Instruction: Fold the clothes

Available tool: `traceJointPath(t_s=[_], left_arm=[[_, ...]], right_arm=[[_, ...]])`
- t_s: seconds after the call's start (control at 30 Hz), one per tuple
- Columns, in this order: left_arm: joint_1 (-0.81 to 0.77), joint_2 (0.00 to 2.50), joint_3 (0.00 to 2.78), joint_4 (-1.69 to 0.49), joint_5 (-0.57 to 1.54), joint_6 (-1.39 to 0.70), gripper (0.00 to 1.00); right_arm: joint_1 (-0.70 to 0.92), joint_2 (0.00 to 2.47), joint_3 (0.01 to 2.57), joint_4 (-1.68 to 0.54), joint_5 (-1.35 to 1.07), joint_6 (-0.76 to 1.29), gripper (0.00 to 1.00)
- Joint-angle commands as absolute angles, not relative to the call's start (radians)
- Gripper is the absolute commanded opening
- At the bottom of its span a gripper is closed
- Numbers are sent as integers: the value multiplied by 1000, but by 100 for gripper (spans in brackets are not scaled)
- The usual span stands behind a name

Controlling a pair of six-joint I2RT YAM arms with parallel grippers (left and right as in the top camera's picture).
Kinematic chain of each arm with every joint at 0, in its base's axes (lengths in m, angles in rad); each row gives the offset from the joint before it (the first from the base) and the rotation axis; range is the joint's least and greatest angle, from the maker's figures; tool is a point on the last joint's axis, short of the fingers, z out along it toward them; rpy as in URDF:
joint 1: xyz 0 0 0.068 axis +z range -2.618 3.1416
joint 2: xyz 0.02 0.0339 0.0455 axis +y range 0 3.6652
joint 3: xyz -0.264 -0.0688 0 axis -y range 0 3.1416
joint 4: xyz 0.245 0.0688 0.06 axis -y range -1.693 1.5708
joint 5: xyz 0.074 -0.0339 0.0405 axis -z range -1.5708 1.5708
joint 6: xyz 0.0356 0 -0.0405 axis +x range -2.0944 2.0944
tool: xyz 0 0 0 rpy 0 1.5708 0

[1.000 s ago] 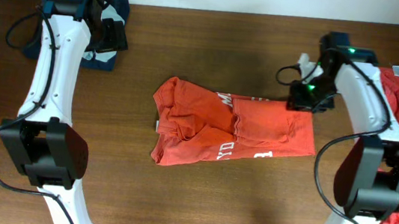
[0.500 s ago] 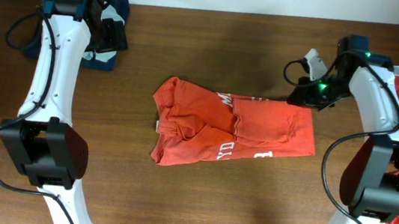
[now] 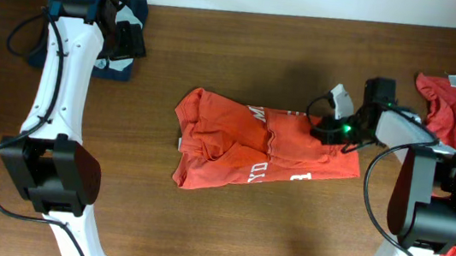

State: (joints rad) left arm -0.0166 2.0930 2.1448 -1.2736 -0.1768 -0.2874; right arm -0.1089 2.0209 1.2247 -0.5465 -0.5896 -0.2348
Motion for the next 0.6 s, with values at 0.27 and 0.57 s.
traceJointPath(t_s=[0.27, 0.57], left_arm=[[-17, 2100, 2148, -1272, -191, -287, 99], [-17, 2100, 2148, -1272, -191, -287, 99]], right_arm=[[-126, 1985, 1486, -875, -790, -205, 5], [-125, 1985, 1488, -1168, -527, -209, 4]])
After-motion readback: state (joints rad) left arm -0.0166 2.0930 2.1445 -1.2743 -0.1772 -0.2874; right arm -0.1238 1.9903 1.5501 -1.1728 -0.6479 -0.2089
